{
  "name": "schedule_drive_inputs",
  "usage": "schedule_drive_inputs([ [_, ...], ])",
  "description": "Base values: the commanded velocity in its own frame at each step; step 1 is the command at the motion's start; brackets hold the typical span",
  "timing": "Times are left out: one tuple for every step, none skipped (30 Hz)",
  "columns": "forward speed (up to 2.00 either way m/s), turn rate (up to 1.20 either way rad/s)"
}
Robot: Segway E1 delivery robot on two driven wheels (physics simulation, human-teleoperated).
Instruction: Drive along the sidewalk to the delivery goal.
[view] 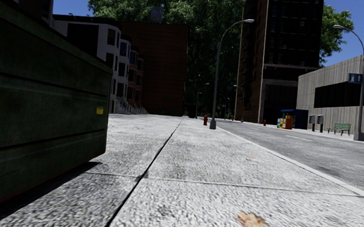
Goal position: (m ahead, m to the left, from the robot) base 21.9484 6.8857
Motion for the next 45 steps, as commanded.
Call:
schedule_drive_inputs([
  [2.00, 0.00],
  [2.00, 0.00],
  [2.00, 0.00],
  [2.00, 0.00],
  [2.00, 0.00],
  [2.00, 0.00],
  [2.00, 0.00],
  [2.00, 0.00],
  [2.00, 0.00],
  [2.00, 0.00],
  [2.00, 0.00],
  [2.00, 0.00],
  [2.00, 0.00],
  [2.00, 0.00],
  [2.00, 0.00],
  [2.00, 0.00],
  [2.00, 0.00],
  [2.00, 0.00],
  [2.00, 0.00],
  [2.00, 0.00],
  [2.00, 0.00],
  [2.00, 0.00],
  [2.00, 0.00],
  [2.00, 0.00],
  [2.00, 0.00],
  [2.00, 0.00],
  [2.00, 0.00],
  [2.00, 0.00],
  [2.00, 0.00],
  [2.00, 0.00],
  [2.00, 0.00],
  [2.00, 0.00],
  [2.00, 0.00],
  [2.00, 0.00],
  [2.00, 0.00],
  [2.00, 0.00],
  [2.00, 0.00],
  [2.00, 0.00],
  [2.00, 0.00],
  [2.00, 0.00],
  [2.00, 0.00],
  [2.00, 0.14],
  [2.00, 0.23],
  [2.00, 0.28],
  [2.00, 0.28],
])
